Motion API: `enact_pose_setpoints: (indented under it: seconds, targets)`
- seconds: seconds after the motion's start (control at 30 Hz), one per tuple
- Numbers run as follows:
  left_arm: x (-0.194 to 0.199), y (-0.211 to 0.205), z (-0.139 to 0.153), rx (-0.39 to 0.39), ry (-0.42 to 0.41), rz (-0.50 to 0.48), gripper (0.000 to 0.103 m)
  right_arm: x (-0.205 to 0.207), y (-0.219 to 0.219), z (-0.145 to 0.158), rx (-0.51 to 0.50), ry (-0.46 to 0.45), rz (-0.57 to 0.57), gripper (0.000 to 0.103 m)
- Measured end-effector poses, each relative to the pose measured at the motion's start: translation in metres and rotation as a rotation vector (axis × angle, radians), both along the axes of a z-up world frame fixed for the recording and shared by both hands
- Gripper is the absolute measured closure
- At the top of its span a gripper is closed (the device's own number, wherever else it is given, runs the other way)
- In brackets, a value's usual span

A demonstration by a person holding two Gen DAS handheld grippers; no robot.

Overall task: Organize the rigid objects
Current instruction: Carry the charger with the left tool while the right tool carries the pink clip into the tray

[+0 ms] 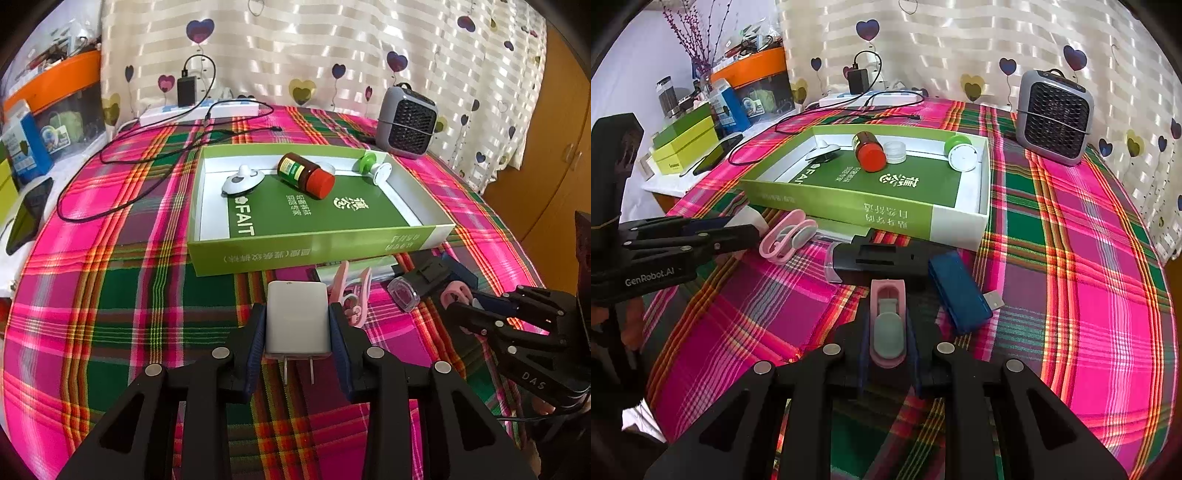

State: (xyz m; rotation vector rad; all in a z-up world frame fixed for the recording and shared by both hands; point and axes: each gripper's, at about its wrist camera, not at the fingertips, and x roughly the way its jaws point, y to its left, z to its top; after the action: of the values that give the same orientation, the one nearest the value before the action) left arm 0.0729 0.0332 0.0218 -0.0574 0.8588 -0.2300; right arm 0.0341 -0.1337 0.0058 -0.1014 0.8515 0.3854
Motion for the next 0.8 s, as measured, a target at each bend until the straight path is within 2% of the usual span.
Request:
enact_pose_setpoints:
  seconds: [0.3,0.8]
  targets:
    - [-0.007,0.0,0.022,-0.019,-0.046,-0.014,0.071,-0.002,0.0,0.022,0.024,-0.045,0.004,0.085]
    - [0.014,0.001,0.033,-0.04,-0.046,-0.014,0.071,0.026,0.002,0.046,0.048,-0.07,-0.01,0.085]
